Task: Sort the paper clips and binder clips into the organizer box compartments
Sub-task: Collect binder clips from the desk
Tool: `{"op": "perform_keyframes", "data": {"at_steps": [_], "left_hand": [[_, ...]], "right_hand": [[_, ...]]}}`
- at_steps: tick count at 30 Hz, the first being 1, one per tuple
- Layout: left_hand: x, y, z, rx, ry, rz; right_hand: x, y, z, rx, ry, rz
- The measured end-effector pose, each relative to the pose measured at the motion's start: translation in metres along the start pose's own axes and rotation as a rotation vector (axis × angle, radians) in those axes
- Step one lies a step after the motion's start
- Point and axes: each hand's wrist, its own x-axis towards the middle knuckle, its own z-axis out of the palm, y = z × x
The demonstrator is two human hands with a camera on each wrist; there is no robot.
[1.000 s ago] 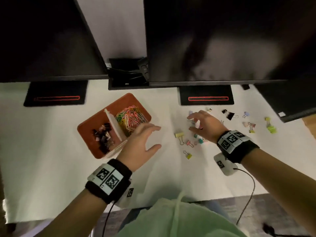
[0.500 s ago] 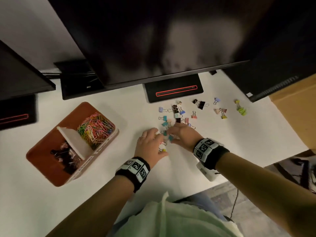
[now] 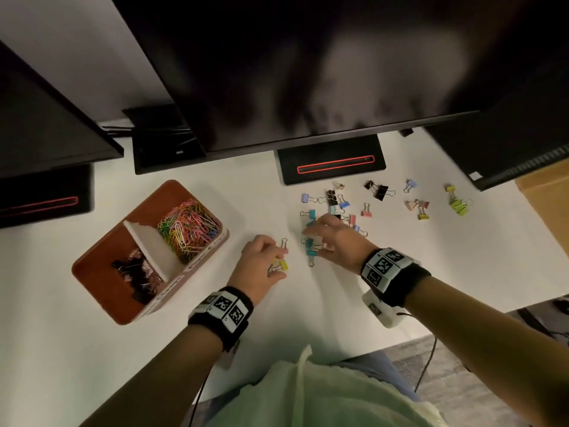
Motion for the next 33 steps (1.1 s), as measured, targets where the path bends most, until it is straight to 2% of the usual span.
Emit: {"op": "perform_keyframes", "data": {"at_steps": [5,11,14,23,30,33], "left_hand": [[-0.002,0.0,0.006,0.018,0.065,0.034],[-0.002,0.003,0.01,0.069,0.014,0.055],[-0.002,0.005,0.012,0.061,0.043,0.033],[-0.005,-0.004,0.004,0.03,-0.016,-0.069],[-0.02,-0.015,0.007,0.011,0.035,-0.026],[-0.025,-0.016,0.005,-0.006,0.025,-0.053]], "right_hand": [[0.005,-0.011,0.007,-0.113,-0.177,0.031],[0.006,-0.013,0.013,-0.121,-0.096,-0.004],[0.008,-0.013,0.011,-0.113,-0.117,0.011],[0.013,-0.014,0.008,-0.095,-0.209,0.023],[0.006,-0.018,0.019,-0.015,-0.224,0.028],[0.007,-0.021,0.02,-0.081,-0.223,0.008]]}}
